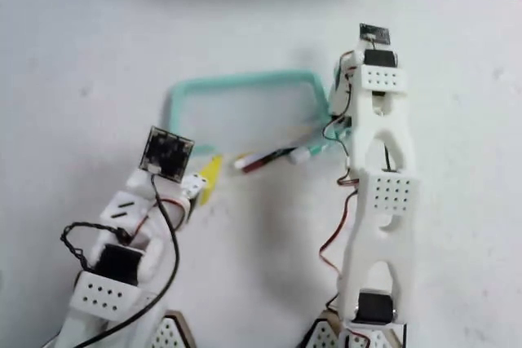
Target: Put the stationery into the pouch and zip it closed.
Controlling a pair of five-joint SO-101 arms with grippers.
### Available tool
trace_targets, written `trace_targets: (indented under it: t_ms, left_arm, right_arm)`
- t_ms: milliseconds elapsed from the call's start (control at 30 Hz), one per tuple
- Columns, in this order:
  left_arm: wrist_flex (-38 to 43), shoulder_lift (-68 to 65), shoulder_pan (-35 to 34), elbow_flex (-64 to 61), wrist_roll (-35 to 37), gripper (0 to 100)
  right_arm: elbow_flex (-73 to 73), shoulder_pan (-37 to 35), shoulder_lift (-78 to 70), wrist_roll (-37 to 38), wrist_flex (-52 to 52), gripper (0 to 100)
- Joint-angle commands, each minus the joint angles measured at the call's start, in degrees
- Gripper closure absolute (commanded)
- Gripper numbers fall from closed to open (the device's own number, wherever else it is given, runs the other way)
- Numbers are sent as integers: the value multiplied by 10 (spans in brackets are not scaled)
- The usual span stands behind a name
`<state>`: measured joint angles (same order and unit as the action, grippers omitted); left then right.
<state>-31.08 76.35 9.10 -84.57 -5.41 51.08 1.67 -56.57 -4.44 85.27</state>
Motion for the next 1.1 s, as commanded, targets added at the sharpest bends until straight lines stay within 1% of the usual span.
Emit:
trace_targets:
  t_ms: [0, 33, 67, 133, 233, 500, 533, 600, 667, 733, 800, 867, 933, 1000, 1067]
  left_arm:
    - [14, 12, 6, 4, -4, 766]
    - [14, 12, 6, 4, -4, 766]
    - [14, 12, 6, 4, -4, 766]
    - [13, 14, 6, 4, -4, 766]
    - [15, 14, 6, 2, -4, 766]
    - [11, 15, 6, 5, -2, 766]
    - [3, 19, 6, 14, -3, 766]
    - [-43, 40, 7, 35, -4, 766]
    - [-91, 78, 7, 54, -4, 766]
    - [-122, 128, 7, 57, -4, 766]
    - [-140, 181, 8, 45, -1, 766]
    - [-146, 228, 26, 21, -4, 766]
    - [-155, 268, 40, 4, -4, 766]
    - [-171, 289, 44, 5, -9, 766]
    - [-185, 285, 44, 20, -33, 767]
  right_arm:
    - [15, 15, -3, -2, -9, 947]
    - [15, 15, -5, -2, -9, 978]
    - [15, 15, -6, -1, -9, 985]
    - [14, 13, -6, -1, -2, 967]
    - [23, 9, 4, -1, 15, 982]
    - [133, -10, 39, -1, 113, 981]
    - [149, -13, 43, -1, 128, 981]
    - [164, -19, 53, -1, 133, 981]
    - [167, -18, 77, -1, 133, 981]
    - [167, -18, 111, -1, 133, 981]
    - [167, -24, 149, -1, 133, 981]
    - [164, -38, 193, 2, 133, 981]
    - [156, -58, 236, 20, 134, 981]
    - [132, -79, 282, 29, 134, 981]
    - [90, -100, 327, 29, 134, 981]
